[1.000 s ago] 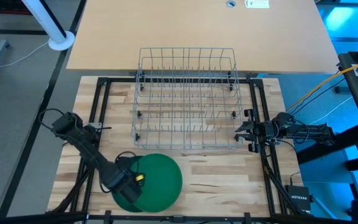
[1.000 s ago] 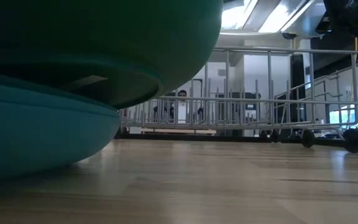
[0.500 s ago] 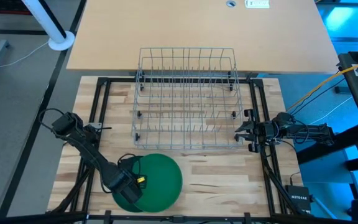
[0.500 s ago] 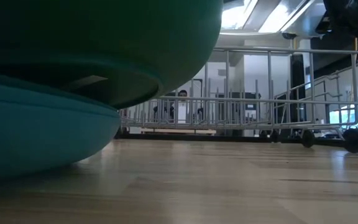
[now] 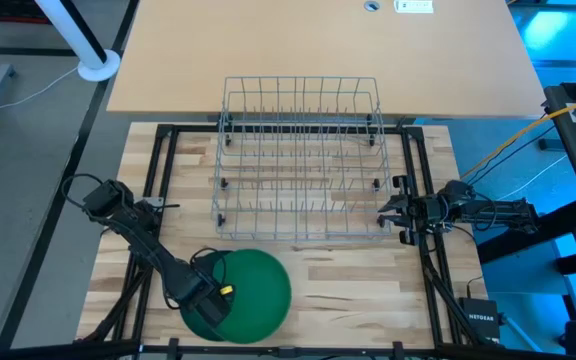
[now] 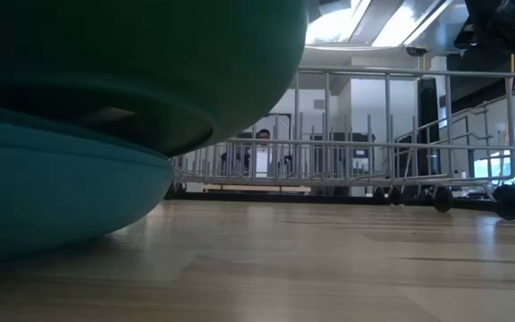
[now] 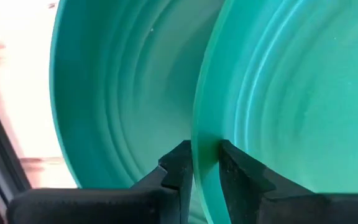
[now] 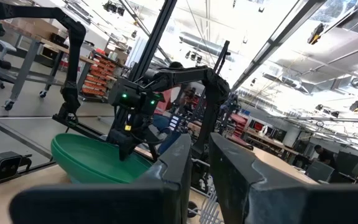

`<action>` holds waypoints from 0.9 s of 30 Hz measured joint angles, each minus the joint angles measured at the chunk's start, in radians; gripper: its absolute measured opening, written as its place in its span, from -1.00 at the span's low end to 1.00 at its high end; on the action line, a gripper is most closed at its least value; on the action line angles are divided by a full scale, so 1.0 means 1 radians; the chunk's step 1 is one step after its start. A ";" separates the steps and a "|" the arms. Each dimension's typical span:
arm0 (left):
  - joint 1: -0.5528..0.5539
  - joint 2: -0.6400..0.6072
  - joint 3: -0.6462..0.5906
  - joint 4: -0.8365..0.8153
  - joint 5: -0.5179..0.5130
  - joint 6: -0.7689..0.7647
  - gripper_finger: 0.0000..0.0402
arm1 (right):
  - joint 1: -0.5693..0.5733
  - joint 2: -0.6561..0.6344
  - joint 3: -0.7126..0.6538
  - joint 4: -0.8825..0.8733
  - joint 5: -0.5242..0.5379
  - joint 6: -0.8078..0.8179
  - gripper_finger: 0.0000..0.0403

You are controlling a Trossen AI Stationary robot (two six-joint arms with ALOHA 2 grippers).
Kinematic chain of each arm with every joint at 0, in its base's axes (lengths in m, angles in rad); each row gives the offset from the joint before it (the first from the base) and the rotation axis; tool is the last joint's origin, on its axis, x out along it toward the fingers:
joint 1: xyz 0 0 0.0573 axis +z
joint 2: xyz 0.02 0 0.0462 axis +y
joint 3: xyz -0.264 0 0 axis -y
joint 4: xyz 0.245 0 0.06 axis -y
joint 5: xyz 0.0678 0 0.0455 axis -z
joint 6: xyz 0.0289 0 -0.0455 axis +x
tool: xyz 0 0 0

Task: Sort dishes
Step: Put the top green plate into the dish rack

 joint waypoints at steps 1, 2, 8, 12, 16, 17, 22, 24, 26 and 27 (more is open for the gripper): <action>0.001 0.000 0.000 0.000 0.005 0.001 -0.64 | 0.000 0.000 0.000 0.000 0.000 0.000 -0.69; 0.002 0.000 0.000 0.000 0.010 0.001 -0.63 | 0.000 0.000 0.000 0.000 0.000 0.000 -0.69; 0.017 0.000 0.000 0.000 0.069 0.042 -0.57 | 0.000 0.000 0.000 0.000 0.000 0.000 -0.69; 0.032 0.000 0.000 0.000 0.104 0.085 -0.56 | 0.000 0.000 0.000 0.000 0.000 0.000 -0.69; 0.053 0.000 0.000 -0.001 0.137 0.116 -0.56 | 0.000 0.000 0.000 0.000 0.000 0.000 -0.69; 0.058 0.000 0.000 -0.001 0.148 0.129 -0.56 | 0.000 0.000 0.000 0.000 0.000 0.000 -0.69; 0.086 0.000 0.000 -0.002 0.207 0.190 -0.56 | 0.000 0.000 0.000 0.000 0.000 0.000 -0.69; 0.094 0.000 0.000 -0.002 0.213 0.202 -0.56 | 0.000 0.000 0.000 0.000 0.000 0.000 -0.69; 0.101 0.000 0.000 -0.002 0.218 0.211 -0.56 | 0.000 0.000 0.000 0.000 0.000 0.000 -0.69; 0.104 0.000 0.000 -0.002 0.224 0.212 -0.56 | 0.000 0.000 0.000 0.000 0.000 0.000 -0.69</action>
